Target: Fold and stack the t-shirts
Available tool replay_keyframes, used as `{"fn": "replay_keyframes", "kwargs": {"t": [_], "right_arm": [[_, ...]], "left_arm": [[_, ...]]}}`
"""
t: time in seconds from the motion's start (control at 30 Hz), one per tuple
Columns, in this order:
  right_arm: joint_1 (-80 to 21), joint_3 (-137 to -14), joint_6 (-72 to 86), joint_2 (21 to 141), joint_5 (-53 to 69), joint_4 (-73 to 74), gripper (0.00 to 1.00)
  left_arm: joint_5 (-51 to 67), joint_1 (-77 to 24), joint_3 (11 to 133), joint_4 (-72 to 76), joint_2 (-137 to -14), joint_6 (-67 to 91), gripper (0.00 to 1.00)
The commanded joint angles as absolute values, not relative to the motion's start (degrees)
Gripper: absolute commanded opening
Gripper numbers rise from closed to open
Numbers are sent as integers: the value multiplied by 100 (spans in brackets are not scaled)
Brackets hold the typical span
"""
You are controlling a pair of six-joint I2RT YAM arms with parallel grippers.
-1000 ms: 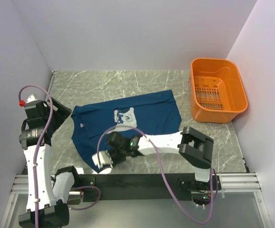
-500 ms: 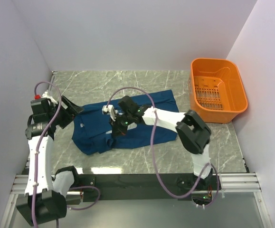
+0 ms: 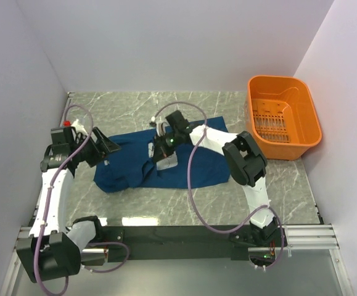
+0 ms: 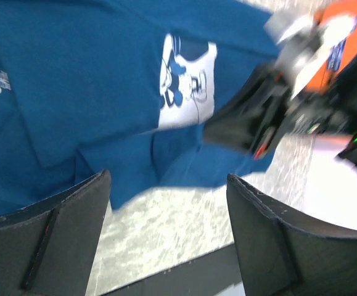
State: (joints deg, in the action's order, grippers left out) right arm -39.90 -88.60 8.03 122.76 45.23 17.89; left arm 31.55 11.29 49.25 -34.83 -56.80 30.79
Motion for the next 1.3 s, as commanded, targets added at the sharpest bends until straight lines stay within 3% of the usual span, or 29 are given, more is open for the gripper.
{"fn": "replay_keyframes", "kwargs": {"t": [0.0, 0.1, 0.33, 0.47, 0.83, 1.27], "right_arm": [[-3841, -9395, 1046, 12287, 4579, 1907, 13], [-3744, -9527, 967, 12261, 4571, 2021, 25], [-3437, -9597, 256, 11918, 4675, 2469, 35], [-3174, -9616, -1043, 11577, 4930, 3251, 36], [-2532, -8799, -1968, 10609, 5063, 3727, 37], [-2382, -8209, -1925, 10266, 5019, 3551, 37]], "left_arm": [[3340, 888, 4913, -3348, -5844, 2848, 80], [3112, 607, 5062, -3524, -6064, 2725, 80], [1970, -376, 5721, -4183, -6626, 2330, 79], [1118, -913, 6151, -4701, -7065, 2434, 78], [-991, -2698, 6310, -5502, -7910, 2804, 71], [-1819, -3770, 6539, -5300, -9070, 2900, 67]]}}
